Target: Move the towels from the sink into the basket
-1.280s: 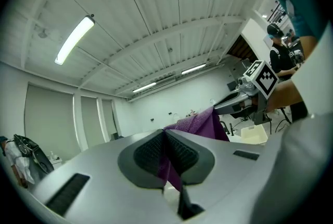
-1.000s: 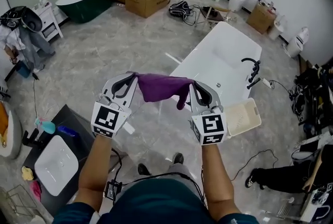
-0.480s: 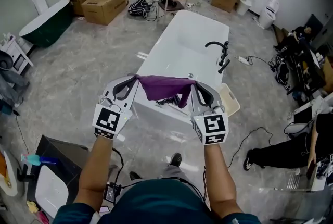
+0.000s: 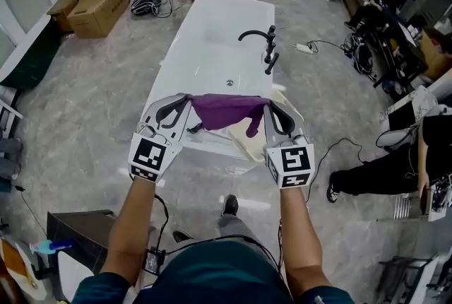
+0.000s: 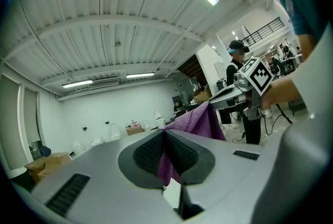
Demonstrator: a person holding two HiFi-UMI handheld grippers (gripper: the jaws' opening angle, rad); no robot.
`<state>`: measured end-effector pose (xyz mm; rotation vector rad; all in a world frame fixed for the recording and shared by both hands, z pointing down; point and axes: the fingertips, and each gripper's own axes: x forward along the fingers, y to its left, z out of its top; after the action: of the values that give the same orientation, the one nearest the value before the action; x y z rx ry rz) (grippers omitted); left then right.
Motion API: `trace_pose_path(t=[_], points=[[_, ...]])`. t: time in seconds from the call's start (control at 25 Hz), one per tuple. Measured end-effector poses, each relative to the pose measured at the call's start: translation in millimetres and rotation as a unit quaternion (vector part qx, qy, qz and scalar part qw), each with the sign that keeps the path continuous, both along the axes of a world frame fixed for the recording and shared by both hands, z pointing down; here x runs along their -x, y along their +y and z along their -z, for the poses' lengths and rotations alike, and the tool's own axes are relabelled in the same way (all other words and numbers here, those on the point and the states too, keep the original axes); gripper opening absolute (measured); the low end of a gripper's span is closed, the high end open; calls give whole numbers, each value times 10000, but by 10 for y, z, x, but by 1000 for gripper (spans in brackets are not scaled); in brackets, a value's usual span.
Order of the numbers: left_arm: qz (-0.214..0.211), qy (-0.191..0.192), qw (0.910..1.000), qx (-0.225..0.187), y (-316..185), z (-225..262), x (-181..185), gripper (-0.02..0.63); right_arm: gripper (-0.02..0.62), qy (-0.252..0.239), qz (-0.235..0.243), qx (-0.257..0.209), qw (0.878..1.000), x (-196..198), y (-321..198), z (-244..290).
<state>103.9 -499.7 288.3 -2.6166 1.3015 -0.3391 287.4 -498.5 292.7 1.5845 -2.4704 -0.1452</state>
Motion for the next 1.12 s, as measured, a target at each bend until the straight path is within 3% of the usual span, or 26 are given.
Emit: trace_pose_path(t=[0.48,1.12], points=[[-504,-100,9978,412,-585,-561,-1098,14,22,-15,-600,290,9978,-1125,-368,-525],[-962,-703,9858,1184,-1082,-1704,-1805,14,22,-146,-987,963,9903,-1831,-748,-1588]])
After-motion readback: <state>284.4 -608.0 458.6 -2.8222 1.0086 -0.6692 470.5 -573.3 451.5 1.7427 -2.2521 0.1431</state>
